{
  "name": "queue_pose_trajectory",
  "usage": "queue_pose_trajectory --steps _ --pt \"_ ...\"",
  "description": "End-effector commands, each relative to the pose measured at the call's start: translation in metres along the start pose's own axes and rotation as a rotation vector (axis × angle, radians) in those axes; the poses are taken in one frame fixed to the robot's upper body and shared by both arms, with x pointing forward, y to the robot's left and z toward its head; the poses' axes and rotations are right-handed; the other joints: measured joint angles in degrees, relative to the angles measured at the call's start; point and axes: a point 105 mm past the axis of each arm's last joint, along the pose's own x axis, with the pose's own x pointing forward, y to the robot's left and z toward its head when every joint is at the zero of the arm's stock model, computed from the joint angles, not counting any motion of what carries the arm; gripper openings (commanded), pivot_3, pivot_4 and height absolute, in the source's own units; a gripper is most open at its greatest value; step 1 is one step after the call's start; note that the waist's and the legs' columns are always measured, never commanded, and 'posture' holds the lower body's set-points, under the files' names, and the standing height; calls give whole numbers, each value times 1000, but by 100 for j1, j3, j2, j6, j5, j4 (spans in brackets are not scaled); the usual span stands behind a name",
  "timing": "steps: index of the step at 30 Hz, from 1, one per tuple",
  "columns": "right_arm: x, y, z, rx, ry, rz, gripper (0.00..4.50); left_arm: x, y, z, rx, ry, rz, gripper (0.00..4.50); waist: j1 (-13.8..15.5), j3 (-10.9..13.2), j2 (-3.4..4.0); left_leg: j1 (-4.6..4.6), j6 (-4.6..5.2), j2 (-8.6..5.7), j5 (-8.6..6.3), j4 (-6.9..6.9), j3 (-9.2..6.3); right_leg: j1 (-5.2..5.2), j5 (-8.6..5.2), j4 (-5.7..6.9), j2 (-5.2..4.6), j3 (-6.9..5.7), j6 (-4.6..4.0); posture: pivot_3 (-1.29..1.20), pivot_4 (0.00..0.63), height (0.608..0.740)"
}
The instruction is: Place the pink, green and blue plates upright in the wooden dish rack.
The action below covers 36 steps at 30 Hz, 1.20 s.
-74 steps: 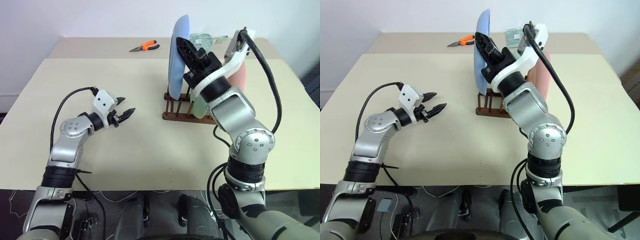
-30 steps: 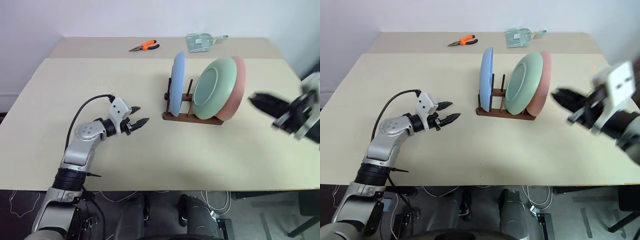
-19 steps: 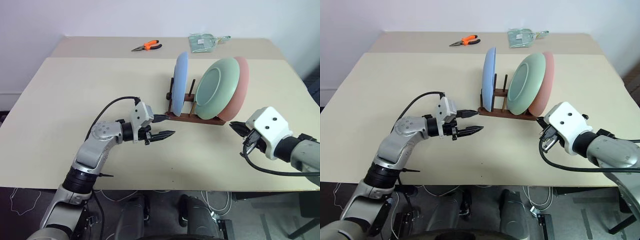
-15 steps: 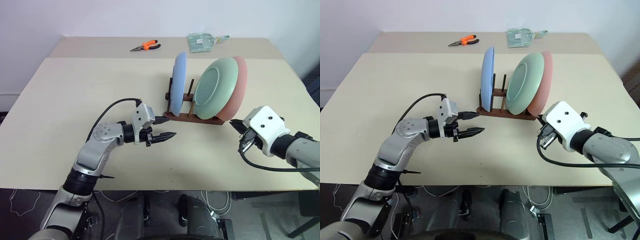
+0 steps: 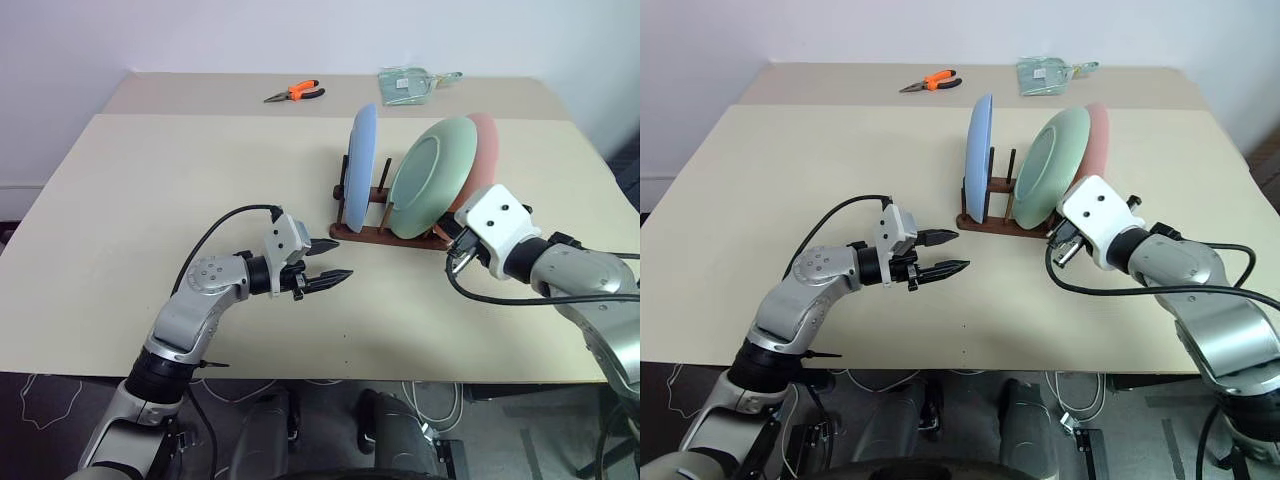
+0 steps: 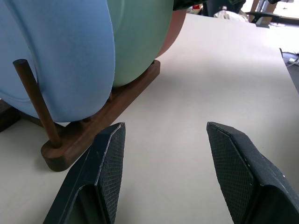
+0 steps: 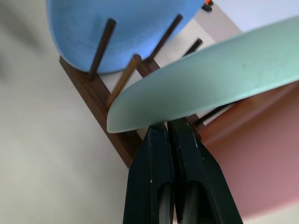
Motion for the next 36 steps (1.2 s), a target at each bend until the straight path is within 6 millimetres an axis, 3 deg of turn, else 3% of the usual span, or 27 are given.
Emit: queue_pose_trajectory --steps 1,18,21,24,27,31,36 --pt "-4 -2 16 -51 -60 -7 54 0 -2 10 25 -33 -4 2831 0 0 0 0 0 0 0 0 0 0 0 0 0 0 0 0 150 716" --pt "1 0 37 -118 -135 3 54 5 -3 8 21 -39 -3 2831 -5 0 0 -3 1 3 -1 27 -1 1 0 17 2 -1 1 0 150 716" --pt "-5 -6 29 -124 -105 -10 54 4 -2 8 20 -37 6 2831 -6 0 0 -10 8 5 -6 47 -3 2 2 20 1 -1 5 0 150 716" --pt "-29 -19 24 -67 -99 -13 54 -1 5 6 22 -29 43 2831 33 0 0 -16 13 5 -10 58 -6 4 4 19 -1 -2 10 0 150 716" --pt "-59 -23 15 29 -106 27 54 -16 25 3 31 -2 120 2831 47 0 0 -20 21 4 -15 67 -7 7 10 16 -2 -2 14 0 150 716" --pt "-84 -43 -22 180 -51 -79 54 -43 55 -9 45 65 244 2831 -1 -1 0 -15 20 8 -15 67 -8 10 9 17 2 -3 18 0 150 716" --pt "-92 -44 -62 243 35 -128 54 -79 83 -24 77 142 392 2831 -15 -2 3 -12 2 10 -25 70 -5 8 16 15 0 -2 21 0 150 716"
